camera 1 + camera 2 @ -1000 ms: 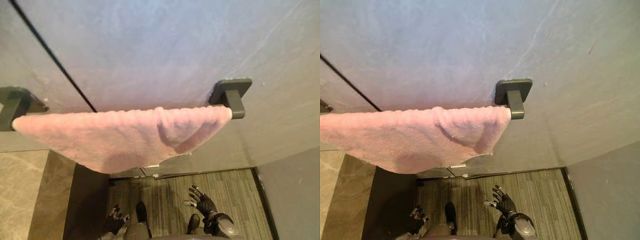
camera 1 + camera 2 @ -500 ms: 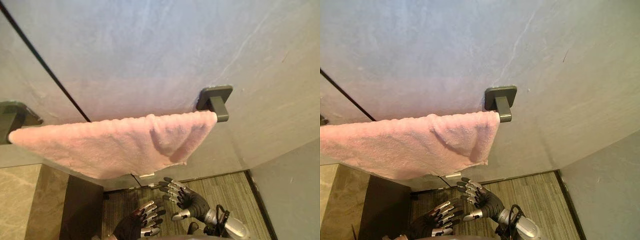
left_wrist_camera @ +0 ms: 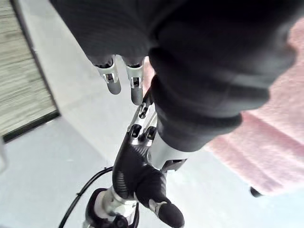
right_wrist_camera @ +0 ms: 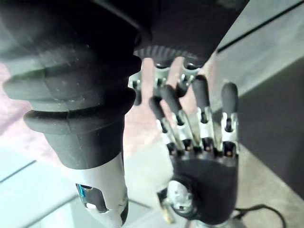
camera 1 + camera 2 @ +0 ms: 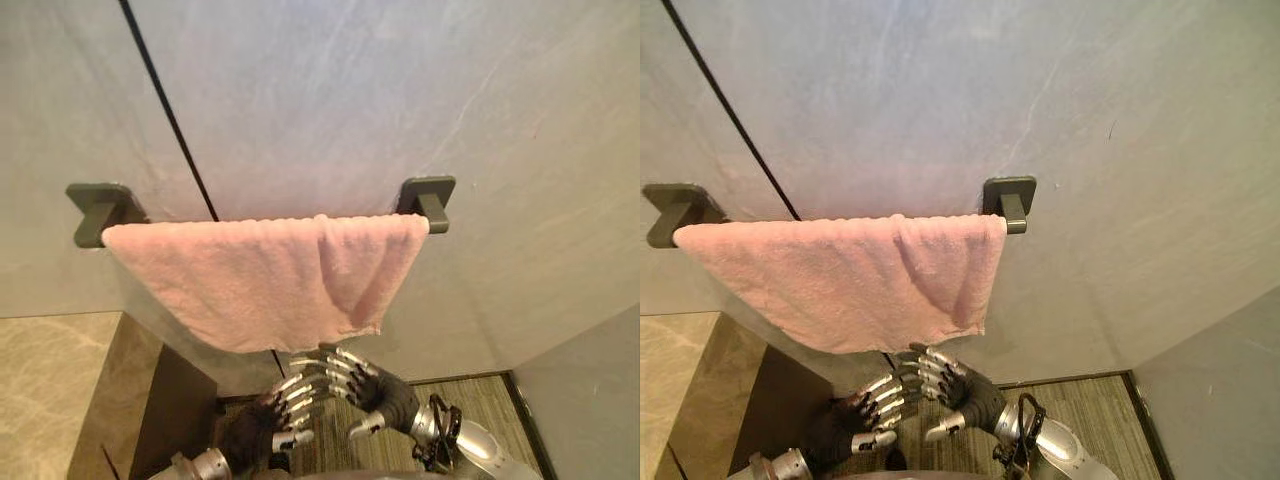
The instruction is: Organize washtable
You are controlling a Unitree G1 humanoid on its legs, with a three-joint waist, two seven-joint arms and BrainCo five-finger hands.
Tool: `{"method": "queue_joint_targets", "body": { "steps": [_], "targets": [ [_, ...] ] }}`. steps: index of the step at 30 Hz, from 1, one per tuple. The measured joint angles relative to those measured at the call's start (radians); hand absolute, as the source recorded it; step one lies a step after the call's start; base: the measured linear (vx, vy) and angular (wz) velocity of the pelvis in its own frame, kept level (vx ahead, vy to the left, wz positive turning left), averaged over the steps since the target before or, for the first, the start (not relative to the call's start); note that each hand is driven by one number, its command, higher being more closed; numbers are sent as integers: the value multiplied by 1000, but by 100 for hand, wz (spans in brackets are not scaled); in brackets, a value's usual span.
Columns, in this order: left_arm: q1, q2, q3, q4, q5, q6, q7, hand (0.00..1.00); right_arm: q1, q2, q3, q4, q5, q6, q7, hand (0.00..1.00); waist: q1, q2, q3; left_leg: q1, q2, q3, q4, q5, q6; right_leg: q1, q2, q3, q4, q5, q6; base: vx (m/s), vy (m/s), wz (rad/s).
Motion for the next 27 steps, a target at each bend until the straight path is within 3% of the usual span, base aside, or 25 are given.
{"method": "queue_joint_targets", "body": {
  "steps": [5, 12, 21, 27],
  "targets": [
    [-33, -155, 55, -18, 75, -47, 93, 0, -83, 130, -2, 44, -50, -55, -54, 0, 12, -8, -20, -31, -1, -32, 0, 16, 2, -9, 3, -27, -3, 0, -2, 2, -12, 18],
    [-109, -290, 90, 4, 209, -54, 179, 0, -184, 231, -3, 135, -118, -79, -116, 0, 12, -10, -24, -59, -2, -55, 6, 28, 3, -23, 6, -48, -3, 2, -4, 12, -8, 10],
    [-203, -423, 161, 102, 334, -60, 232, 0, -214, 281, -39, 225, -153, -72, -135, 0, 12, 8, -16, -138, 4, -50, 5, 44, 5, -106, 11, -37, -1, 14, -18, -18, 2, -2],
    [-360, -496, 276, 168, 400, -134, 281, 0, -211, 273, -76, 314, -192, -23, -170, 0, 14, 27, 20, -214, 8, -35, 6, 58, 10, -186, 14, -21, -2, 35, -22, -16, 12, -7]
  ]
}}
